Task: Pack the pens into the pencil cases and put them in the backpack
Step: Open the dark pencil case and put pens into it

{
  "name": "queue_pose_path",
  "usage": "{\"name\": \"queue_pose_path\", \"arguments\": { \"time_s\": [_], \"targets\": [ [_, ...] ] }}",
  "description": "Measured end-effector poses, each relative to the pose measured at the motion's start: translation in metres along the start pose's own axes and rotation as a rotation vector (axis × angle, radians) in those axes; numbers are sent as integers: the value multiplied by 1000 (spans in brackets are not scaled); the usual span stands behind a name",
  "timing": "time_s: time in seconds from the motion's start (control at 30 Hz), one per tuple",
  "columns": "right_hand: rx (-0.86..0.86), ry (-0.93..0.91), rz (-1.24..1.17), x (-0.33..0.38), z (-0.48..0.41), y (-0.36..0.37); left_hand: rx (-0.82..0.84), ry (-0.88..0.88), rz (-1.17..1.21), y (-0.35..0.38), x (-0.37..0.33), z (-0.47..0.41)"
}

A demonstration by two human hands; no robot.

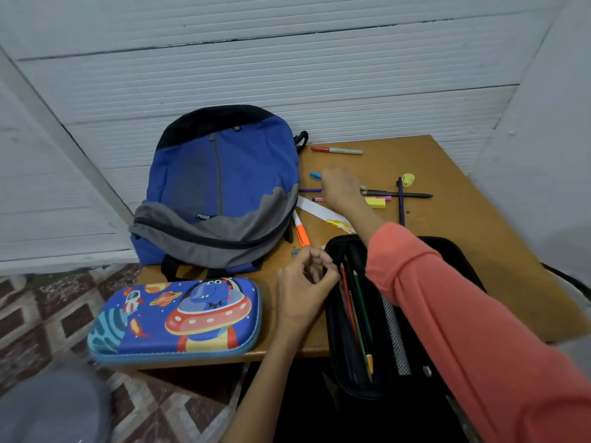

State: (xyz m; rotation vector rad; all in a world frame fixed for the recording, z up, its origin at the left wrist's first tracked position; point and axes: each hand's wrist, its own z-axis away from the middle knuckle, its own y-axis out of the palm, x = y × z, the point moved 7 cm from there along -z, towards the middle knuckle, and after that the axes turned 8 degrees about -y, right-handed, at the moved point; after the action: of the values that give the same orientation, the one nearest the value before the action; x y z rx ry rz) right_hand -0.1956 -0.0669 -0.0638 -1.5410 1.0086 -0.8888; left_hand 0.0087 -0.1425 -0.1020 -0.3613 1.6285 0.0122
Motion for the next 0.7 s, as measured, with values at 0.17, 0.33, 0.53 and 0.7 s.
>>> {"name": "queue_pose_path", "arguments": {
  "time_s": [0.17,0.33,0.53,0.7],
  "targets": [
    [-315,-5,-335,-20,18,-27,-16,5,11,-1,1,0],
    [-386,77,-819,-36,78,-59,-5,3,21,0,3,0],
    [-380,46,-1081,-36,189,-77,-14,8,11,-1,4,-2],
    [-295,107,-1374,-41,230,-75,-20,-9,11,-1,4,-2]
  ]
}}
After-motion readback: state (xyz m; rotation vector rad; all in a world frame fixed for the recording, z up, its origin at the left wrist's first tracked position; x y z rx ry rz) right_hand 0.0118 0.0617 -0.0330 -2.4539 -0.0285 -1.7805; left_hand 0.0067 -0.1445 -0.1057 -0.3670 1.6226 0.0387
